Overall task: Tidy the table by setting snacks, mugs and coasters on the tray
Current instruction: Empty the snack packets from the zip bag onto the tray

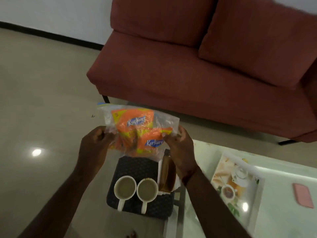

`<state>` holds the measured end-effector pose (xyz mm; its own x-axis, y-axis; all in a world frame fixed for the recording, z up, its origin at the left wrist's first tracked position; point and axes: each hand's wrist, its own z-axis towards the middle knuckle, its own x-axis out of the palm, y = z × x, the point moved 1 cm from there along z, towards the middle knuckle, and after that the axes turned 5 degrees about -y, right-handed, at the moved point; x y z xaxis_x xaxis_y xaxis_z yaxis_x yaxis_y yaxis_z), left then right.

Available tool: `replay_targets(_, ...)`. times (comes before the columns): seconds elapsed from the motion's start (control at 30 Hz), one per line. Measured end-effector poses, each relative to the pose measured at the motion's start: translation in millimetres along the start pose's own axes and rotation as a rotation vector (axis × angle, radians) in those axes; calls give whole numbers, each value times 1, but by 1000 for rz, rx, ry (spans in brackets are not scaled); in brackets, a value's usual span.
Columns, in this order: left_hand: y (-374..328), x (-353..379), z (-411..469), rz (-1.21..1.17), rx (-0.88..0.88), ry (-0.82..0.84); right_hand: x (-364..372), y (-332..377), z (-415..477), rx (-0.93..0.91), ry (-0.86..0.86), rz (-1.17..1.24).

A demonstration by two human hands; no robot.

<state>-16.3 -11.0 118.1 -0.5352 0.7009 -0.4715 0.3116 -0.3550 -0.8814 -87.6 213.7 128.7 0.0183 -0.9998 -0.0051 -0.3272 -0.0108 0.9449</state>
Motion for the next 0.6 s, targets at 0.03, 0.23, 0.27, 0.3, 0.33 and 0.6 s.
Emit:
replay_targets(0.03,-19,-11,-13,-14,17,5,-9,19,-17,-6,18,37)
replay_targets(0.23,-125,-66,-105,-163,109,134,-68,107,-115,-44,54,121)
replay_targets(0.27,-140,-72,-121,-178,123,151,-80,119,-130,-62,50,117)
replay_targets(0.3,-155,-78,-135,-205,133,169,-92,130,-145,-76,44,110)
replay_targets(0.33,-168,-82,-149,-249,132,192,-104,139,-160,-80,36,103)
replay_targets(0.6,-245,-73,-232,-489,120,376,-209,170,-247,-156,-77,97)
